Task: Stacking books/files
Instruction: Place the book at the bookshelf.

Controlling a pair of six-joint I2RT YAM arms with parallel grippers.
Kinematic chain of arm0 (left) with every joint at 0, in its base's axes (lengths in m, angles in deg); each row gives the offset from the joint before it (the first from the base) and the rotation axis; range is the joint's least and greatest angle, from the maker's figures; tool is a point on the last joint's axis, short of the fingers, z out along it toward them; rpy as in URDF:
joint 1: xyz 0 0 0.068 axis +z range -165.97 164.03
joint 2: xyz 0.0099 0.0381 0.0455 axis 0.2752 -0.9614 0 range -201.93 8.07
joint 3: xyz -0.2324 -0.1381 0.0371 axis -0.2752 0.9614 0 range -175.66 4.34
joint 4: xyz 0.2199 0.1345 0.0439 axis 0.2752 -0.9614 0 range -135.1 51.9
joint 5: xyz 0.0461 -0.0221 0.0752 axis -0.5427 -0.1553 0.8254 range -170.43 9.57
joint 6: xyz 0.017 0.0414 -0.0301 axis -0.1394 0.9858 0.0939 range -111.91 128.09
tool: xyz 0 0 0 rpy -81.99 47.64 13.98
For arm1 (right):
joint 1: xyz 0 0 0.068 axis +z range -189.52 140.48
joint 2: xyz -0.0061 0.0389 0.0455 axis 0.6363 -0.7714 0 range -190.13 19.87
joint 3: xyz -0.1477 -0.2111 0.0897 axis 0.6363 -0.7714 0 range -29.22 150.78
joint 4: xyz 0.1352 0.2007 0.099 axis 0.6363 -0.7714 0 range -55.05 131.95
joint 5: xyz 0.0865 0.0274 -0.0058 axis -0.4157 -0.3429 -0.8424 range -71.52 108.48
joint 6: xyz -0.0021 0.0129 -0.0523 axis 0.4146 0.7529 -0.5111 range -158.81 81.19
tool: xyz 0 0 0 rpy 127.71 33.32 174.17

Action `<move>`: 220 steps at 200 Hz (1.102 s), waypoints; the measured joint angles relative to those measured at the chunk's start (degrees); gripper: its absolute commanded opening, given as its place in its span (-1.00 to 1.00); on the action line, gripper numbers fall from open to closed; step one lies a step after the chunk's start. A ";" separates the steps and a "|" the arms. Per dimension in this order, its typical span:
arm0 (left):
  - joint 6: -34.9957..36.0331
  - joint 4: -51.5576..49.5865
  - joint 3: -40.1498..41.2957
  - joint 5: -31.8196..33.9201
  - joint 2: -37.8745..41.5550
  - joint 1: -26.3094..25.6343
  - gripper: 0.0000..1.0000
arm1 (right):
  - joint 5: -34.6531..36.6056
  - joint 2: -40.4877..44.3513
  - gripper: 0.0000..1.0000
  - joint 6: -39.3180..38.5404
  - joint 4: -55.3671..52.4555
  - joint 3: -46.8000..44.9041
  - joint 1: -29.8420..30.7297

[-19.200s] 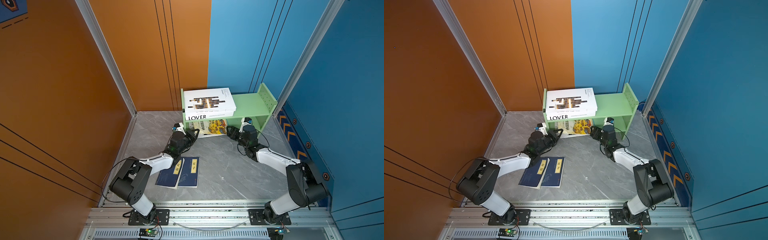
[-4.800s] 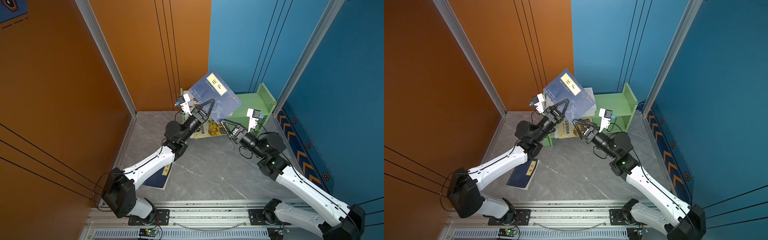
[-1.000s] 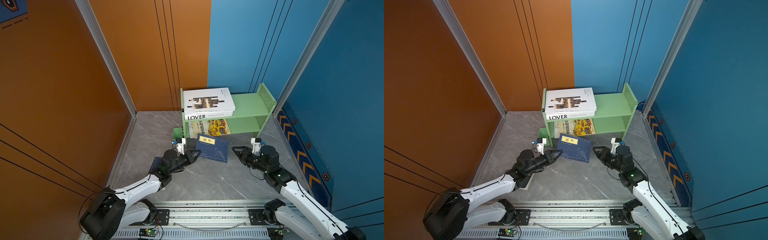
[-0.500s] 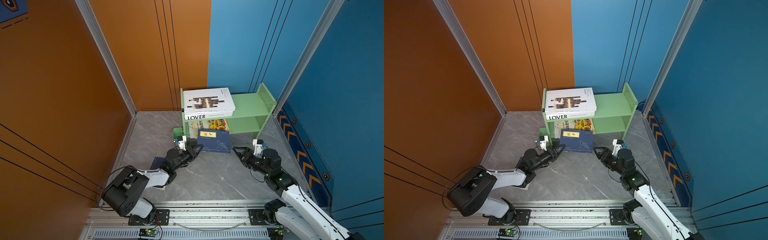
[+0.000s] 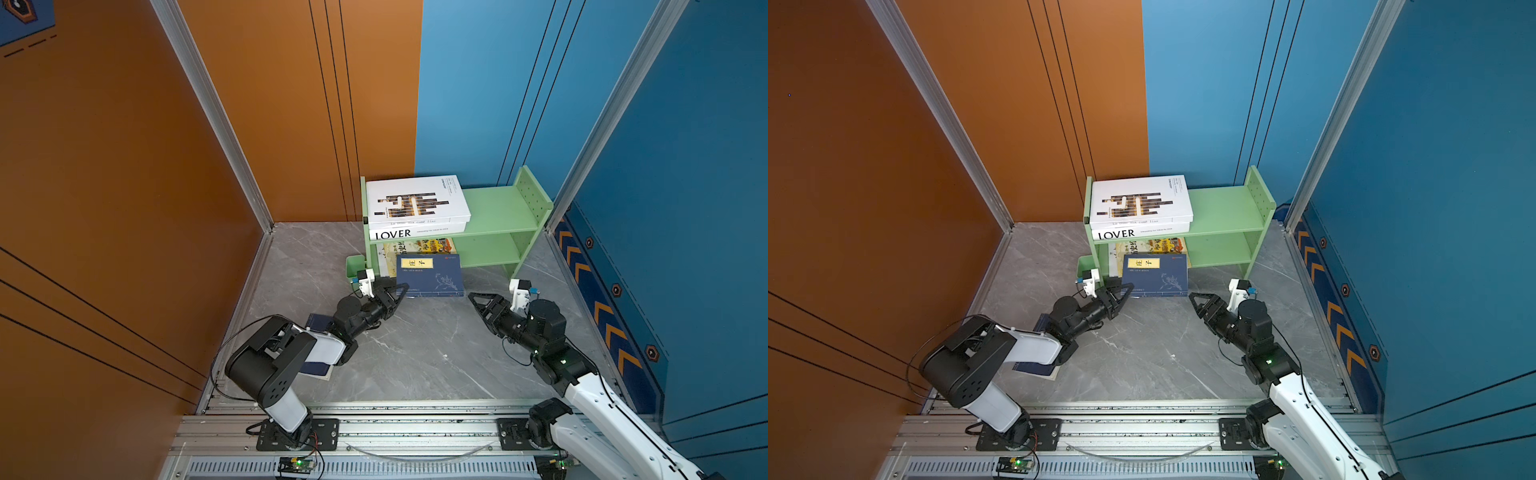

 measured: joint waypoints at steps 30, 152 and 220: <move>0.00 -0.20 0.00 0.87 0.00 0.00 -1.00 | -0.02 -0.94 0.28 0.20 1.09 -0.07 -0.24; 0.72 -8.04 -0.02 3.74 4.68 0.28 -1.00 | -3.32 -13.25 0.26 1.92 14.93 -0.09 -0.37; 0.42 -9.88 -0.02 4.98 4.74 0.33 -1.00 | -5.25 -19.78 0.15 3.19 20.06 2.38 -0.31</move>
